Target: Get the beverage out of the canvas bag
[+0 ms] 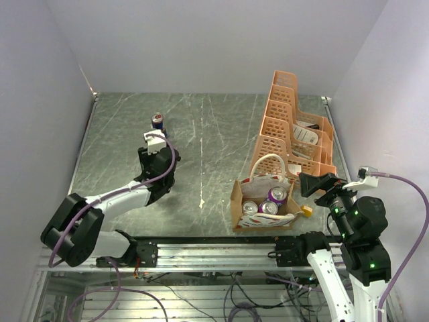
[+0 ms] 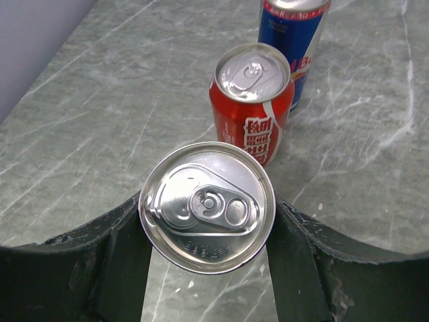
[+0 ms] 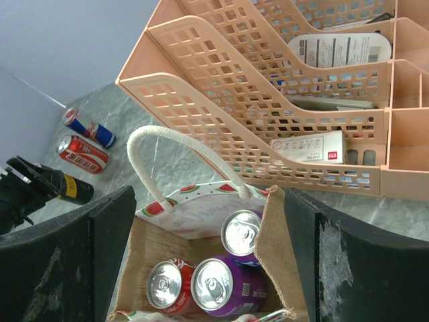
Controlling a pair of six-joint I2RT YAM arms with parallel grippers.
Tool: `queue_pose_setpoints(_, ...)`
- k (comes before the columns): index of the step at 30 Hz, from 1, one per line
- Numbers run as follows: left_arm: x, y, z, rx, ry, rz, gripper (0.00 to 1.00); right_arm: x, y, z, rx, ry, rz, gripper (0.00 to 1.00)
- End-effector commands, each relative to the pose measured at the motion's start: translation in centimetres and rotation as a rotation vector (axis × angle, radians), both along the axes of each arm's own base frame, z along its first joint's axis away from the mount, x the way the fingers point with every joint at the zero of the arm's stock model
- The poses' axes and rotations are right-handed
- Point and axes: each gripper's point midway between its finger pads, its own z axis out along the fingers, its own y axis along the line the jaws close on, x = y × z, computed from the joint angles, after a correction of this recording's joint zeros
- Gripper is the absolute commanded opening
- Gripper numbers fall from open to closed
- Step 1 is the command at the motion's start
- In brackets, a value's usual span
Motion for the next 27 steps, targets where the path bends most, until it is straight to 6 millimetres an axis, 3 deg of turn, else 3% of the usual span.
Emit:
queue_pose_setpoints(1, 2.3, -0.3, 4.3, -0.098, -0.202, 0.037, 0.07, 0.2, 0.1, 0.0, -0.01, -0.01, 0.007, 0.92)
queue_pose_setpoints(16, 4.1, 0.2, 2.7, -0.102, -0.184, 0.07, 0.07, 0.3, 0.1, -0.2, -0.008, -0.002, 0.005, 0.92)
queue_pose_setpoints(18, 4.2, 0.3, 2.4, -0.117, -0.172, 0.084, 0.18, 0.3, 0.1, -0.1, -0.009, -0.005, 0.005, 0.92)
queue_pose_setpoints(22, 4.2, 0.7, 2.0, -0.158, -0.158, 0.108, 0.52, 0.3, 0.1, -0.2, -0.009, -0.003, 0.005, 0.92)
queue_pose_setpoints(24, 4.2, 0.8, 1.8, -0.177, -0.151, 0.115, 0.62, 0.3, 0.1, -0.2, -0.009, -0.002, 0.006, 0.92)
queue_pose_setpoints(27, 4.2, 0.8, 1.9, -0.201, -0.131, 0.112, 0.97, 0.4, 0.1, -0.2, -0.01, -0.001, 0.004, 0.92)
